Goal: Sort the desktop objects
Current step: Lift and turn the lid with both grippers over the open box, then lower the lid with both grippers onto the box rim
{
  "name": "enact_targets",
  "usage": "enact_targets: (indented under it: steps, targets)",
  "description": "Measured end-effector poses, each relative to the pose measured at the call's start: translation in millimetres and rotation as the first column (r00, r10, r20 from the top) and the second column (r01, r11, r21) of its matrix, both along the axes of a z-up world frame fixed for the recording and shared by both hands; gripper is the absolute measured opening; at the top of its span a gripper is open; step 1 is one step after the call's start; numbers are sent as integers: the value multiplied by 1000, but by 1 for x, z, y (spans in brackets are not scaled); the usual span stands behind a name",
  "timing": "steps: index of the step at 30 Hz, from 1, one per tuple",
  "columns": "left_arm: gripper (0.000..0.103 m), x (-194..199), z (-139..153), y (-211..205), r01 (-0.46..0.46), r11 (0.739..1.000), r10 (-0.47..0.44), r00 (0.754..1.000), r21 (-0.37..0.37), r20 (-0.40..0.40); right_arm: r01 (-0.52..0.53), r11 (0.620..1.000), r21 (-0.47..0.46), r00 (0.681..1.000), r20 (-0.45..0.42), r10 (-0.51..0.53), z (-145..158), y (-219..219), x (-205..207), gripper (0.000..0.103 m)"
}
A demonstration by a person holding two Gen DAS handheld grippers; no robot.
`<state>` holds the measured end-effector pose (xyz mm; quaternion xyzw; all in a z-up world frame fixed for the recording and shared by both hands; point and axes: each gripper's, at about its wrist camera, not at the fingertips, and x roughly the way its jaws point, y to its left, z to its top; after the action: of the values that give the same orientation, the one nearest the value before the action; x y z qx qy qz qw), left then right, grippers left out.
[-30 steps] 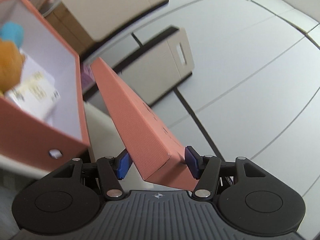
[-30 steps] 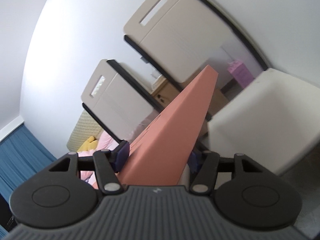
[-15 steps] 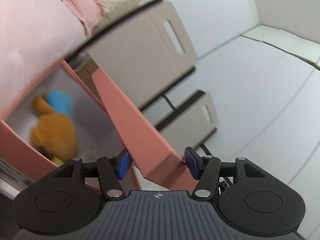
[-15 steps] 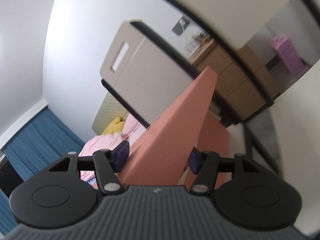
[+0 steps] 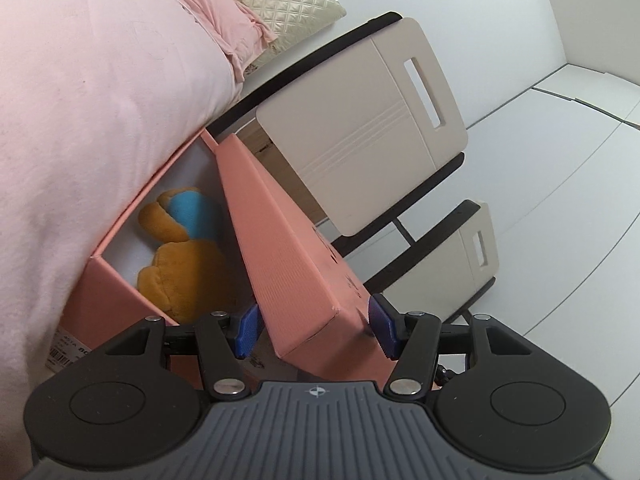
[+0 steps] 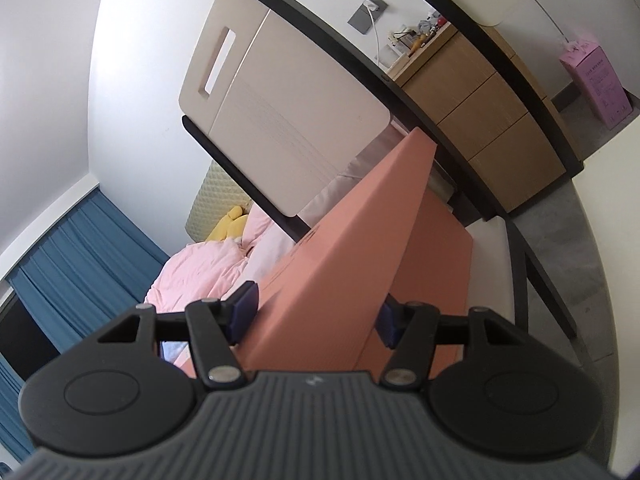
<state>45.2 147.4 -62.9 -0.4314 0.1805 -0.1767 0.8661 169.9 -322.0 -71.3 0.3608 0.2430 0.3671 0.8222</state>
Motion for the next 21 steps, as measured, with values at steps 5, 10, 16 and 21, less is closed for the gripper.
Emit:
enact_targets:
  steps: [5,10,16,21]
  targets:
    - [63,-3,1,-3,-26,999,26,1000,38,-13,5,1000,-7,1000,13,-5,-3,3,-2,62]
    - [71,-8,3,-8,-100,987,104,994,127,-24,0,1000,-19,1000,18,0,-6,10,-6,62]
    - [80,-21,16,-29,-267,893,256,963,363,80,42,998,-56,997,71,-38,-1,17,-13,63]
    - [80,-18,16,-40,-266,857,260,963,442,74,76,991,-107,993,94,-66,-1,25,-20,68]
